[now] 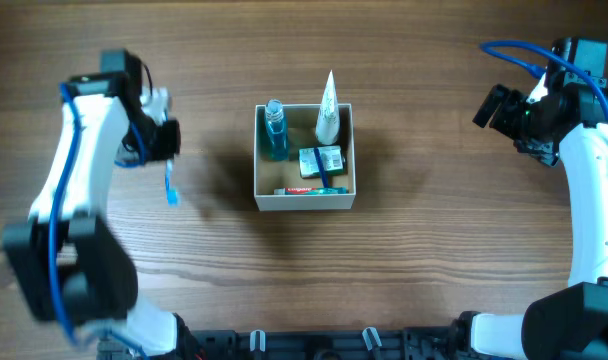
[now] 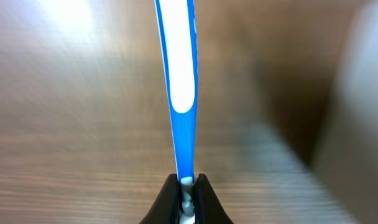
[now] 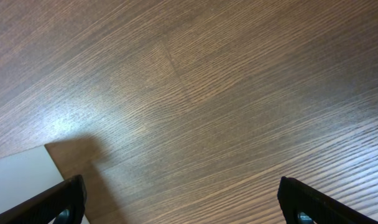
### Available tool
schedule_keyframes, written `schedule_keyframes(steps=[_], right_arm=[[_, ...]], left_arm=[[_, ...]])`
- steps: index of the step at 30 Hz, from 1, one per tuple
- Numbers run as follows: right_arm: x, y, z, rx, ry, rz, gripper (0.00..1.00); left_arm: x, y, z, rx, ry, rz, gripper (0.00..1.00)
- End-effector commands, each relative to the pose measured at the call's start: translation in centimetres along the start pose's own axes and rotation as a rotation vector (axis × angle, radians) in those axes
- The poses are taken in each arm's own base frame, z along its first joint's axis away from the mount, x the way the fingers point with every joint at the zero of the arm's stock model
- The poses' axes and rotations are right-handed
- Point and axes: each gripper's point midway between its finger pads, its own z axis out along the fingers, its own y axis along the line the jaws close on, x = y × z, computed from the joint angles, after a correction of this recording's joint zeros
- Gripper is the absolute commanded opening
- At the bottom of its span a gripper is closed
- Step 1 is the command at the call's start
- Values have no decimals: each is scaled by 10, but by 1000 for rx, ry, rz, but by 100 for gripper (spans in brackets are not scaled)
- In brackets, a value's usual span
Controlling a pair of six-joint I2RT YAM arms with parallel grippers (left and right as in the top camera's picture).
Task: Pack container
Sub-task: 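Grasp the blue-white toothbrush with the left gripper, then lower the toothbrush into the box and open the left gripper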
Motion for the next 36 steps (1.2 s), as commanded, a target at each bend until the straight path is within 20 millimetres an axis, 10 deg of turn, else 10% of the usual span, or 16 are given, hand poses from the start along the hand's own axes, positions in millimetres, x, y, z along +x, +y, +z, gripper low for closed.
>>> schedule_keyframes(steps=[1,5,12,21,25,26,29,36], right_arm=[[1,1,2,-4,6,-11,100],[0,1,3,-5,5,-10,100],[0,1,2,-5,5,-11,100],[1,1,2,-4,6,-11,100],[1,1,2,-4,6,-11,100],[1,1,2,-4,6,-11,100],[1,1,2,-4,6,-11,100],[3,5,2,-29,19,-31,100]], left_arm=[[-22,-62,-99,110,-339,234,4],[9,-156,-137,181,-471,759,4],[56,-241,-86,236,-344,1310,4],[50,-256,-14,255,-178,1321,5],[47,-258,-12,254,-190,1321,22],[47,-258,-12,254,-190,1321,49],[48,-257,-12,254,-182,1317,63],[43,-226,-36,97,-178,1034,65]])
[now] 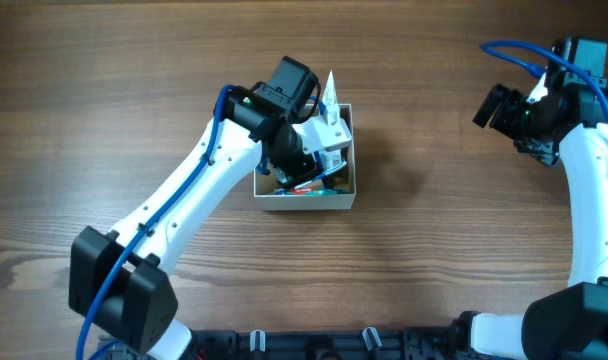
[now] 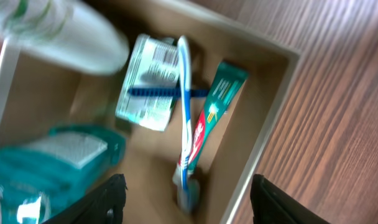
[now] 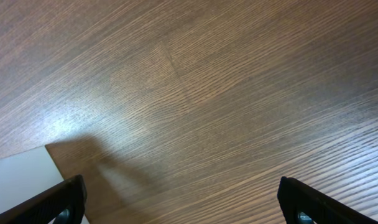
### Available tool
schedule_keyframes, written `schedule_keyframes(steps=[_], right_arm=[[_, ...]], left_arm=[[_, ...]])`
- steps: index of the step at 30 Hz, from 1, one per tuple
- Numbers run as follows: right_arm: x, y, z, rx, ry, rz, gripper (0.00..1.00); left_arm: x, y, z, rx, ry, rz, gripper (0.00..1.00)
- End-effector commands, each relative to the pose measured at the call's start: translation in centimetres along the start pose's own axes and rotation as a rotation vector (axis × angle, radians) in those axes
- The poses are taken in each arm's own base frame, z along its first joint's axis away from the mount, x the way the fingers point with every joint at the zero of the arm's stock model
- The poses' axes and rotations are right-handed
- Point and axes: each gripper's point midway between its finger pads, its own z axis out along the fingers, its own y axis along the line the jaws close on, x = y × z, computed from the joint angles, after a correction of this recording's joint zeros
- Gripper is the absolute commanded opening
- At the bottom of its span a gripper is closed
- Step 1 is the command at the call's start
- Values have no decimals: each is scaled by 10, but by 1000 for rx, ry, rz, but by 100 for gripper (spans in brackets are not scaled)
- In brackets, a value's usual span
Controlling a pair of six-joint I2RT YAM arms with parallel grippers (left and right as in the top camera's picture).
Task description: Pack container
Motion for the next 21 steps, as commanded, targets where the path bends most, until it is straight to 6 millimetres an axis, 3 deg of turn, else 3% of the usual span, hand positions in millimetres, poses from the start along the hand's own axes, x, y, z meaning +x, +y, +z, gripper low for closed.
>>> schedule_keyframes(steps=[1,2,4,6,9,12,16,21], right_arm=[[6,9,3,-15,19,-50,100],[6,11,2,44,-5,-88,100],[5,23,1,59,-33,-134,100],[3,40,-1,35,-63,-179,100],[-5,71,-5,-21,-139,-295,100],[-12,98,-9,-70,-208,-420,100],[-33,119,-18,-120,-324,-437,100],[-24,126,-21,-166,-299,-540,100]], left_arm=[[15,25,-49,-242,-8,-298,66],[21,39,-70,-314,-44,-387,70],[28,57,-85,-362,-94,-478,78],[36,78,-94,-402,-140,-589,100],[60,117,-109,-469,-210,-808,100],[83,144,-123,-515,-268,-972,100],[103,157,-130,-524,-285,-1050,100],[113,161,-134,-537,-279,-1066,100]])
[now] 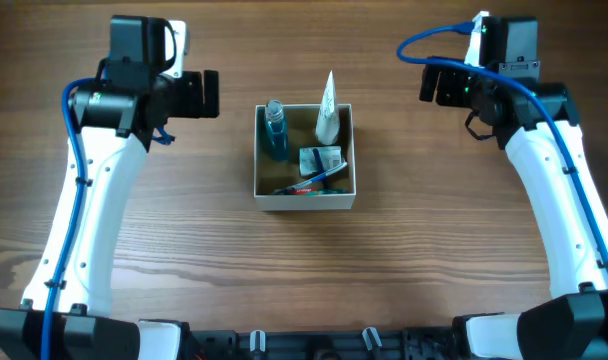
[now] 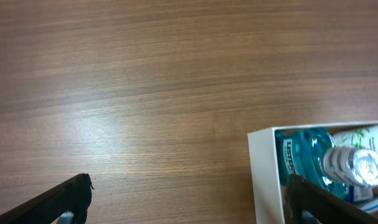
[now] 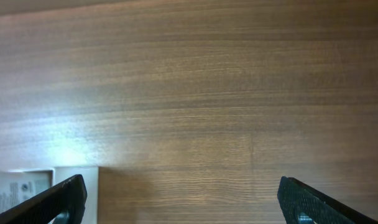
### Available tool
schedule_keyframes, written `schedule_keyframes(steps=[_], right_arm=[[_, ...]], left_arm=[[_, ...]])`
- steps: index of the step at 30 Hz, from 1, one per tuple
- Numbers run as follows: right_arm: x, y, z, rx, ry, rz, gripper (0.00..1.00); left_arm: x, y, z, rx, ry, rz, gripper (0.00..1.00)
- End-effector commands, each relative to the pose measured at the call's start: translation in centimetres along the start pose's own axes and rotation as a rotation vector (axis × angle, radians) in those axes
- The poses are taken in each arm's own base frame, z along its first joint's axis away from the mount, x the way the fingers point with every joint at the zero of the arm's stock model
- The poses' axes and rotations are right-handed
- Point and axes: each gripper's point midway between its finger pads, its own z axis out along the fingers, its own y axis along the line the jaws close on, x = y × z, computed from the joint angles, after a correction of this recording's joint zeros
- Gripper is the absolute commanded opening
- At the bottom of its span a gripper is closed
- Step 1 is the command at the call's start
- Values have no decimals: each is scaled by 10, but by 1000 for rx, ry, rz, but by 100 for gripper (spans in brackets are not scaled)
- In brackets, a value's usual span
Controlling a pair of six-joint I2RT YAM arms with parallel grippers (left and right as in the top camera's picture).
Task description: Pack container
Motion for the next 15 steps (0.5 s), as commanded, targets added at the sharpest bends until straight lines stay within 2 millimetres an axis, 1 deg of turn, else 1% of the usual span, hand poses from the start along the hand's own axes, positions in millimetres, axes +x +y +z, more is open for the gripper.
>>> schedule_keyframes(steps=[1,3,6,7,8,9,11,12,14,15], right_arm=[[3,6,-9,-36,15,-81,100],[1,6,-20,-36,-2,-59,100],[-11,3,-54,-33,-86,-6,100],[-14,3,-65,-36,-115,2,100],[-16,2,-77,-40,-144,3,100],[-16,1,-91,-39,-176,7,100],[-12,-5,-113,-26,-227,24,100],[-8,-7,-124,-25,-253,27,100],[2,-9,-140,-32,-307,28,100],[8,-10,-146,-35,-328,28,100]], left_arm=[[4,6,-4,-4,12,-41,100],[6,0,-14,30,7,-40,100],[-4,-2,-49,49,-84,-43,100],[-6,-3,-65,55,-120,-43,100],[-6,-3,-75,63,-139,-42,100],[-5,-5,-91,76,-168,-41,100],[2,-5,-118,85,-225,-40,100],[8,-4,-131,87,-262,-40,100],[23,-4,-149,91,-316,-39,100],[30,-3,-153,91,-335,-39,100]])
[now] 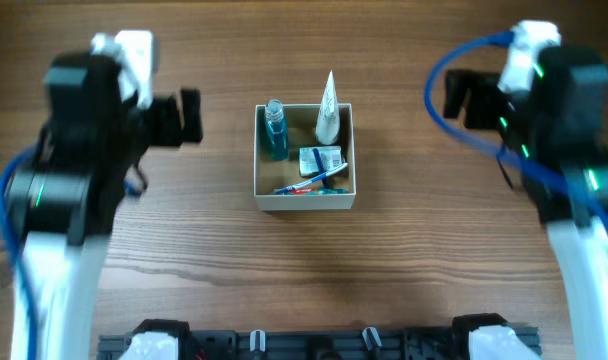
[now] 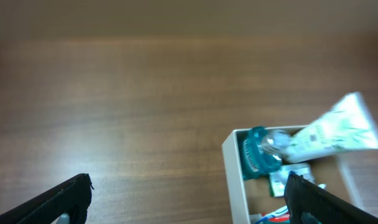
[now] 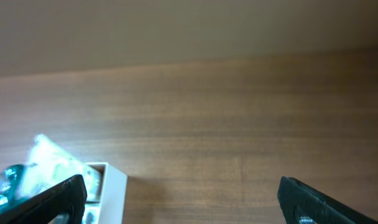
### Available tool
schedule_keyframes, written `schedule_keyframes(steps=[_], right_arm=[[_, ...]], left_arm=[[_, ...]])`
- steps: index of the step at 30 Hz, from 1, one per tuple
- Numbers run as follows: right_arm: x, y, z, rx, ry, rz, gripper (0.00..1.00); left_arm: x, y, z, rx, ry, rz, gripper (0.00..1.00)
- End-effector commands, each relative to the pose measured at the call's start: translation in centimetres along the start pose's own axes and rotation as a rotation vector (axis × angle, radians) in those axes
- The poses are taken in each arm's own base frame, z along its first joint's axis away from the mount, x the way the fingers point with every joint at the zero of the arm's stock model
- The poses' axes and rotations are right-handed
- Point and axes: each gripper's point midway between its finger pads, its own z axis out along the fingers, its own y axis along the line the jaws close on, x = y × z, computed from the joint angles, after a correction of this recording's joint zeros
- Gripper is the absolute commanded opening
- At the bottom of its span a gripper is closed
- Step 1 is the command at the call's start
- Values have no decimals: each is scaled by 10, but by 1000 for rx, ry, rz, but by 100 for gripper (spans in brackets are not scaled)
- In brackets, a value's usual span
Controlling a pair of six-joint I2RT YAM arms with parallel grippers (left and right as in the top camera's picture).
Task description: Pack container
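A white open box point(image 1: 261, 195) sits mid-table. Inside it stand a blue mouthwash bottle point(image 1: 275, 130) and a white tube point(image 1: 328, 108); a small packet point(image 1: 321, 158), a toothpaste box point(image 1: 297, 189) and a blue toothbrush point(image 1: 322, 177) lie flat. My left gripper point(image 1: 189, 116) hangs high to the box's left, open and empty. My right gripper point(image 1: 462, 98) hangs high to its right, also open and empty. The left wrist view shows the box point(image 2: 235, 175) at lower right, with bottle point(image 2: 258, 152) and tube point(image 2: 331, 128). In the right wrist view the box point(image 3: 114, 182) shows at lower left.
Wood-grain tabletop point(image 1: 304, 270) runs all around the box. A black rail point(image 1: 314, 343) lies along the near edge. Both arms stand raised at the left and right sides.
Both arms have risen closer to the overhead camera, looming larger and blurred. Both wrist views take in more table, and the box looks smaller. The box's contents are unchanged.
My left gripper held the blue toothbrush above the table left of the box while the right stayed far right. Then the left was open over the box with the toothbrush lying inside. Later both arms were drawn back to the sides, and now they stand higher.
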Motion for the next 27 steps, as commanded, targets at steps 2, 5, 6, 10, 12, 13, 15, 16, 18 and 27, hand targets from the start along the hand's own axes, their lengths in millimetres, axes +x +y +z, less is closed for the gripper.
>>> schedule_keyframes(steps=[2,5,6,10,12,13,15,16,18,27], right_arm=[[35,-9,-36,9,-84,25,100],[75,-14,-59,3,-128,21,100],[86,-16,-64,3,-136,21,100],[119,-20,-77,1,-154,22,100],[130,-22,-80,3,-140,21,100],[134,-22,-81,4,-130,21,100],[143,-23,-80,8,-94,21,100],[148,-24,-79,11,-73,20,100],[155,-24,-79,15,-42,19,100],[159,-25,-78,17,-26,18,100]], left_arm=[[41,-2,-48,33,-115,-23,100],[86,1,-66,43,-163,-105,100],[99,1,-69,46,-175,-129,100],[127,3,-77,56,-231,-152,100],[133,3,-80,59,-254,-150,100],[133,3,-81,59,-259,-150,100],[134,3,-82,60,-260,-150,100],[135,3,-81,59,-253,-150,100],[138,3,-81,57,-241,-151,100],[168,5,-75,41,-118,-155,100]])
